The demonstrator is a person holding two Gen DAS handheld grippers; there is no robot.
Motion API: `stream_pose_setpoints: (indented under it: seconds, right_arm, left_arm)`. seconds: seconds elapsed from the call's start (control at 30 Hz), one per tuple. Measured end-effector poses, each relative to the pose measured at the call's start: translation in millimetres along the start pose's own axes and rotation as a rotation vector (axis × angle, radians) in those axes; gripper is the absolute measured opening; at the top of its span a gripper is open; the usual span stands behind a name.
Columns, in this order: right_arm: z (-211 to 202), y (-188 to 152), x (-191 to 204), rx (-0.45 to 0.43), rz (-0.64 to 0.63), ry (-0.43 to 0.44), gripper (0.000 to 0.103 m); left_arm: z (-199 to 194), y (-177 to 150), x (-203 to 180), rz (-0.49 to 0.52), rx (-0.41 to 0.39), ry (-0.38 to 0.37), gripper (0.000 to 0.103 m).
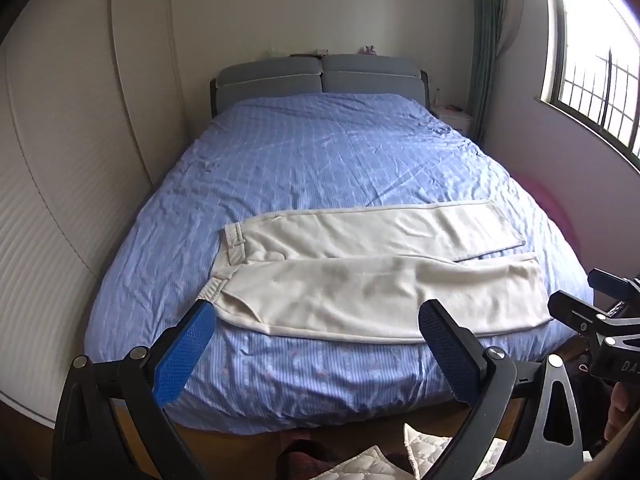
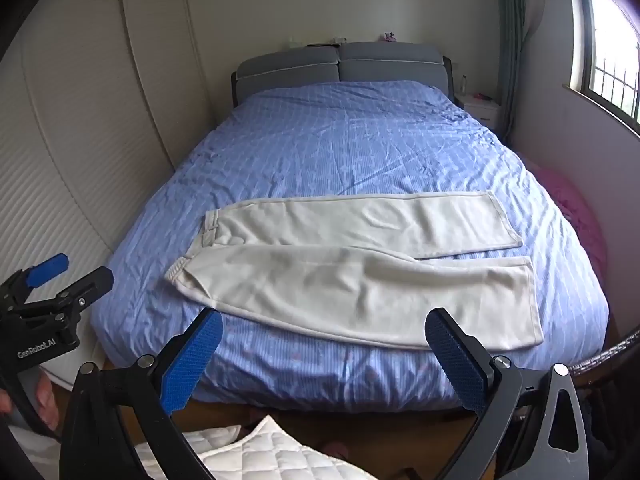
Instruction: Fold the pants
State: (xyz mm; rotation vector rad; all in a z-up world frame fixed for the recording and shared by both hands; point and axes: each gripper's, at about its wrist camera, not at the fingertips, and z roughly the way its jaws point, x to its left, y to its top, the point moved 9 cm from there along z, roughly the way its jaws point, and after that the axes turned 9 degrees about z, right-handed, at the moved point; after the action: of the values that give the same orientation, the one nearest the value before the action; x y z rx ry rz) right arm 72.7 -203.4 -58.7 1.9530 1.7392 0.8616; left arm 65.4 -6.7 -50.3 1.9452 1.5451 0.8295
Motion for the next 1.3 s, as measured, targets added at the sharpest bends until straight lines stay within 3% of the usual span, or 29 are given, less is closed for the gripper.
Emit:
stream_pose_setpoints:
  seconds: [1.3]
  right_arm:
    - [-6,7,5,-0.025,-0.015,0.007,0.103]
  left_arm:
    - [-5,10,13,-0.017,-0.030,0.008,0.103]
